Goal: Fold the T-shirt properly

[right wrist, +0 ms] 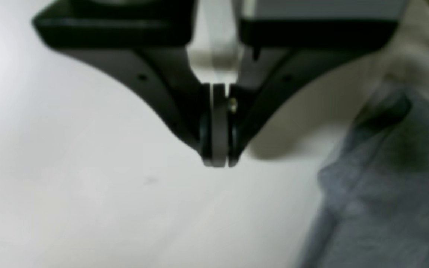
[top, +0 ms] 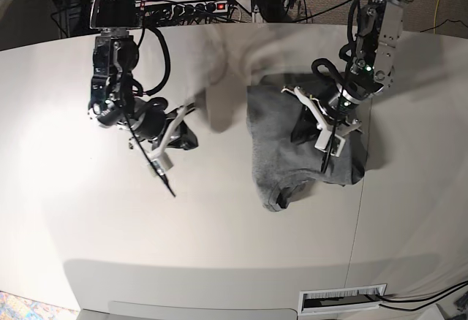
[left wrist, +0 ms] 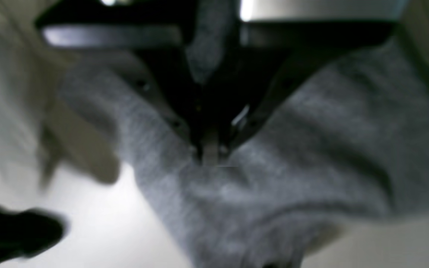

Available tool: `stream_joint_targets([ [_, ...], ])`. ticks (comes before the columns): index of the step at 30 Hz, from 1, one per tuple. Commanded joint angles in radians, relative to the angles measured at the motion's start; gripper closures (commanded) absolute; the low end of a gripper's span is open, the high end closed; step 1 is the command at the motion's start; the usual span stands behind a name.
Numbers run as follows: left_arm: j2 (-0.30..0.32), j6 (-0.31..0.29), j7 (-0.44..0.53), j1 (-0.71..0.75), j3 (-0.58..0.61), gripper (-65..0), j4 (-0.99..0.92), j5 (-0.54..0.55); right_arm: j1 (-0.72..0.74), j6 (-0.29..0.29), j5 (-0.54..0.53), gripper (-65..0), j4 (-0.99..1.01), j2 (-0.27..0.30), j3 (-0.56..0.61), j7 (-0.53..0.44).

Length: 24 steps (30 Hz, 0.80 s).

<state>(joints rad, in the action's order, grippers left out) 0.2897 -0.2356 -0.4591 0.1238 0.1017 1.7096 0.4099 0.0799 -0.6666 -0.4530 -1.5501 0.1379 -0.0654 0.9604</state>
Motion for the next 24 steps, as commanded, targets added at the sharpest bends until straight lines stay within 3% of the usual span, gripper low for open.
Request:
stream_joint_targets([
  [1, 0.004, -0.002, 0.032, -0.010, -0.006, 0.0, -0.009, -0.002, 0.017, -0.002, -0.017, 0.0, -0.014, 0.006, -0.026, -0.025],
  [6, 0.009, -0.002, 0.079, -0.011, -0.006, 0.0, -0.139, -0.147, 0.017, -0.002, -0.018, 0.0, -0.014, 0.006, -0.114, -0.013],
  [9, 0.035, -0.002, 0.093, -0.010, -0.006, 0.0, -0.197, -0.168, 0.017, -0.002, -0.018, 0.0, -0.014, 0.006, -0.136, -0.010],
  [18, 0.214, 0.011, 0.188, -0.035, -0.006, 0.0, -0.275, -0.180, 0.017, -0.002, -0.018, 0.0, -0.014, 0.006, -0.138, -0.007],
  [24, 0.276, 0.041, 0.225, -0.126, -0.006, 0.0, -0.378, -0.249, 0.017, -0.002, -0.019, 0.0, -0.014, 0.006, -0.138, -0.006],
])
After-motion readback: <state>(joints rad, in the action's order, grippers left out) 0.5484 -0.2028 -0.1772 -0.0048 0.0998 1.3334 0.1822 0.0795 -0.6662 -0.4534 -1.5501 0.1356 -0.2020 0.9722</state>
